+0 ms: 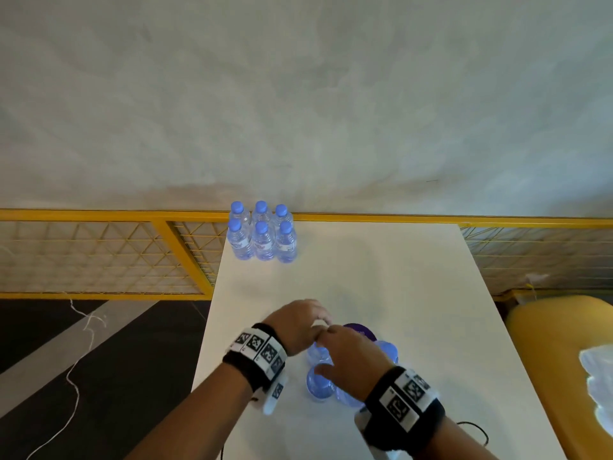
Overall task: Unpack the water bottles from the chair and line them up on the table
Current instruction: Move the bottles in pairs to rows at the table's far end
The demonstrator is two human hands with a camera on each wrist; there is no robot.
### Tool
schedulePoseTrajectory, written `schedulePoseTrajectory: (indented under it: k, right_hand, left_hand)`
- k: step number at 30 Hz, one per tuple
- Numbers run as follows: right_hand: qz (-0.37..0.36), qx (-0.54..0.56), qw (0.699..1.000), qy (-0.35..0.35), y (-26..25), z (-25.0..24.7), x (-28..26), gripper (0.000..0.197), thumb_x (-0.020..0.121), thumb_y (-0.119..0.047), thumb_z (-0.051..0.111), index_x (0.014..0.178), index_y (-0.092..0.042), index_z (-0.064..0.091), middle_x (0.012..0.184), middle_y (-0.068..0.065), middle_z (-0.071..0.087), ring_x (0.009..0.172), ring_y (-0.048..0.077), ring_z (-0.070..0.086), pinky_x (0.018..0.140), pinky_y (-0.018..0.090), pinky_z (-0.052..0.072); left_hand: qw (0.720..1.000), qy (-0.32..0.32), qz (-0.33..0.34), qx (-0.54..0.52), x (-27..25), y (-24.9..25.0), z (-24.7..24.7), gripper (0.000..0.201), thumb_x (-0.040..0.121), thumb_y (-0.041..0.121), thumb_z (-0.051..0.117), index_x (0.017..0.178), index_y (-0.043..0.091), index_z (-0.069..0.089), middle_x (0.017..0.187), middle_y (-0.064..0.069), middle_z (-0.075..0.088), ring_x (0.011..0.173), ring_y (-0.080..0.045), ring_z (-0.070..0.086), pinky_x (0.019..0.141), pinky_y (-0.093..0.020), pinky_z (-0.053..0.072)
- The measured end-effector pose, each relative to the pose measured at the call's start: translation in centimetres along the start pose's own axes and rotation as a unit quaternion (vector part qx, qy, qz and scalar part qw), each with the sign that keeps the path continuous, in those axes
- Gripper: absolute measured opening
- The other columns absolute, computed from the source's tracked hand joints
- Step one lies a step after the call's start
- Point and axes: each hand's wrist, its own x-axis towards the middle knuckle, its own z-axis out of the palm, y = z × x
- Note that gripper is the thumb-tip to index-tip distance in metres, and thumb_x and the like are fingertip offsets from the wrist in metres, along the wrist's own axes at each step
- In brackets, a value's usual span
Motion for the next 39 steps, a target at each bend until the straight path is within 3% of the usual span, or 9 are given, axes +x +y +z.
schedulePoseTrajectory:
  k: [4,9,14,19,24,29,33,37,39]
  right_hand:
    - [-0.012,-0.038,0.999,-0.015,-0.1,2.8,-2.1,0.034,0.087,-0.032,0.058,0.120,-0.026,0.053,0.120,-0.005,0.056,0.107,0.021,0.061,0.085,0.039,0.054]
    - [-0.010,-0.102,0.995,0.009,-0.3,5.5,-2.8,0.038,0.089,-0.010,0.055,0.125,-0.020,0.051,0.113,0.002,0.055,0.097,0.027,0.064,0.070,0.042,0.058]
    - [-0.019,-0.131,0.991,0.034,-1.0,5.1,-2.6,0.030,0.091,-0.001,0.051,0.119,-0.013,0.055,0.109,0.005,0.060,0.096,0.026,0.065,0.068,0.037,0.055]
    - [-0.037,-0.150,0.988,0.009,-0.9,5.0,-2.3,0.032,0.093,0.001,0.051,0.124,-0.008,0.054,0.109,0.010,0.060,0.095,0.032,0.065,0.070,0.040,0.055]
    - [-0.052,-0.115,0.992,-0.001,0.0,4.5,-0.7,0.015,0.090,-0.010,0.051,0.101,-0.015,0.059,0.100,0.004,0.058,0.090,0.029,0.066,0.069,0.041,0.056]
    - [-0.047,-0.040,0.996,0.064,1.0,-0.1,2.3,0.012,0.083,-0.026,0.057,0.088,-0.016,0.062,0.093,0.003,0.059,0.090,0.025,0.060,0.069,0.029,0.038]
    - [-0.007,-0.005,0.995,0.095,1.7,-4.4,6.4,0.015,0.080,-0.031,0.063,0.086,-0.018,0.066,0.092,0.005,0.061,0.088,0.028,0.062,0.070,0.031,0.043]
    - [0.055,0.007,0.992,0.111,2.8,-7.0,12.4,0.016,0.082,-0.028,0.068,0.093,-0.016,0.071,0.099,0.006,0.065,0.087,0.029,0.066,0.070,0.027,0.047]
    - [0.081,0.014,0.991,0.104,3.8,-7.2,15.4,0.018,0.084,-0.023,0.069,0.099,-0.014,0.072,0.104,0.007,0.066,0.089,0.028,0.068,0.073,0.027,0.052]
  left_hand:
    - [0.998,-0.035,-0.060,0.012,-1.9,1.7,1.5,0.039,0.080,0.040,0.052,0.106,0.025,0.076,0.112,0.004,0.070,0.103,-0.018,0.066,0.094,-0.037,0.052]
    - [0.991,-0.049,-0.118,0.047,-2.6,2.5,2.6,0.050,0.075,0.029,0.056,0.123,0.030,0.071,0.128,0.004,0.065,0.117,-0.020,0.060,0.102,-0.040,0.051]
    - [0.988,-0.018,-0.134,0.073,-2.6,3.0,3.0,0.037,0.080,0.025,0.057,0.113,0.032,0.071,0.118,0.007,0.066,0.108,-0.020,0.060,0.093,-0.041,0.054]
    - [0.987,0.011,-0.128,0.097,-2.2,2.1,3.1,0.032,0.084,0.017,0.068,0.114,0.024,0.071,0.117,0.005,0.068,0.105,-0.021,0.059,0.091,-0.034,0.052]
    - [0.984,0.056,-0.126,0.110,-0.7,1.5,1.2,0.028,0.086,0.015,0.065,0.112,0.023,0.068,0.115,0.004,0.068,0.108,-0.025,0.062,0.092,-0.038,0.052]
    - [0.980,0.107,-0.138,0.089,3.6,0.9,-4.0,0.036,0.092,0.022,0.063,0.127,0.025,0.066,0.131,0.006,0.066,0.118,-0.021,0.061,0.104,-0.044,0.048]
    - [0.978,0.137,-0.146,0.063,8.3,-0.5,-7.8,0.036,0.096,0.015,0.063,0.132,0.018,0.066,0.136,-0.001,0.065,0.123,-0.025,0.061,0.106,-0.042,0.048]
    - [0.970,0.146,-0.174,0.086,12.9,-3.2,-10.8,0.036,0.096,0.020,0.063,0.131,0.025,0.066,0.133,-0.002,0.068,0.121,-0.029,0.062,0.105,-0.044,0.047]
    - [0.966,0.146,-0.182,0.112,14.9,-4.7,-11.6,0.035,0.096,0.021,0.064,0.131,0.029,0.066,0.131,0.001,0.068,0.121,-0.028,0.061,0.109,-0.045,0.041]
